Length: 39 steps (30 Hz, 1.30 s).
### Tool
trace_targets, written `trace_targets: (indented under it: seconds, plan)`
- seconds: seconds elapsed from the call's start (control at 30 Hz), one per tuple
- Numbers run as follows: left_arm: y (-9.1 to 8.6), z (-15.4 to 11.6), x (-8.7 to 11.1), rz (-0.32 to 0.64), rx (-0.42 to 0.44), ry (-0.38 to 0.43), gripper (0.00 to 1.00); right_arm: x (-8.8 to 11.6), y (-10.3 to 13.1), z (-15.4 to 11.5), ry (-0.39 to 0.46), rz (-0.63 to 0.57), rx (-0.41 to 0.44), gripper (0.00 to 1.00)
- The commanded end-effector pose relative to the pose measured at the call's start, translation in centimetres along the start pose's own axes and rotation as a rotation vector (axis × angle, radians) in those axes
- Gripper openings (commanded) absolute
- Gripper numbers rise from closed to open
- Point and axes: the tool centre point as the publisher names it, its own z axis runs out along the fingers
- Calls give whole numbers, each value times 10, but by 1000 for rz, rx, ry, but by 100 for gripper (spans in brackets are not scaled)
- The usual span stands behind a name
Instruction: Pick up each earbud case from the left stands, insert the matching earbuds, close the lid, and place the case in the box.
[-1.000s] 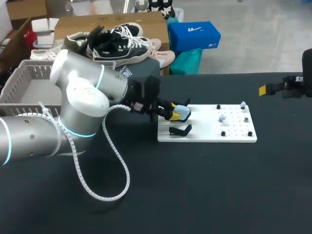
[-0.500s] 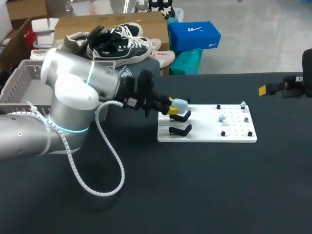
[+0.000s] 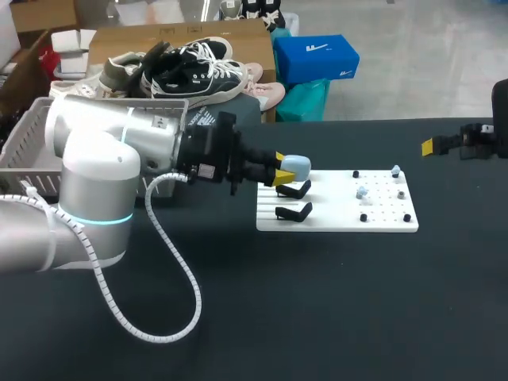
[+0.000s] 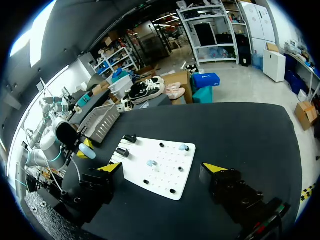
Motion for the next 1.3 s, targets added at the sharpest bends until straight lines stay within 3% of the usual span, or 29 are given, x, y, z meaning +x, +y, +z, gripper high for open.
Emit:
trace_targets:
  seconds: [0.03, 0.17, 0.97, 1.3]
  plan:
    - [-24, -4, -5, 31, -75, -32, 0, 0, 0, 0, 0, 0, 0, 100]
    - [-30, -11, -11, 55, -74, -40, 0, 0, 0, 0, 0, 0, 0, 100]
    - [-30, -11, -11, 55, -74, -40, 0, 0, 0, 0, 0, 0, 0, 100]
    - [-32, 17, -6, 67, -15, -107, 0, 0, 0, 0, 0, 0, 0, 100]
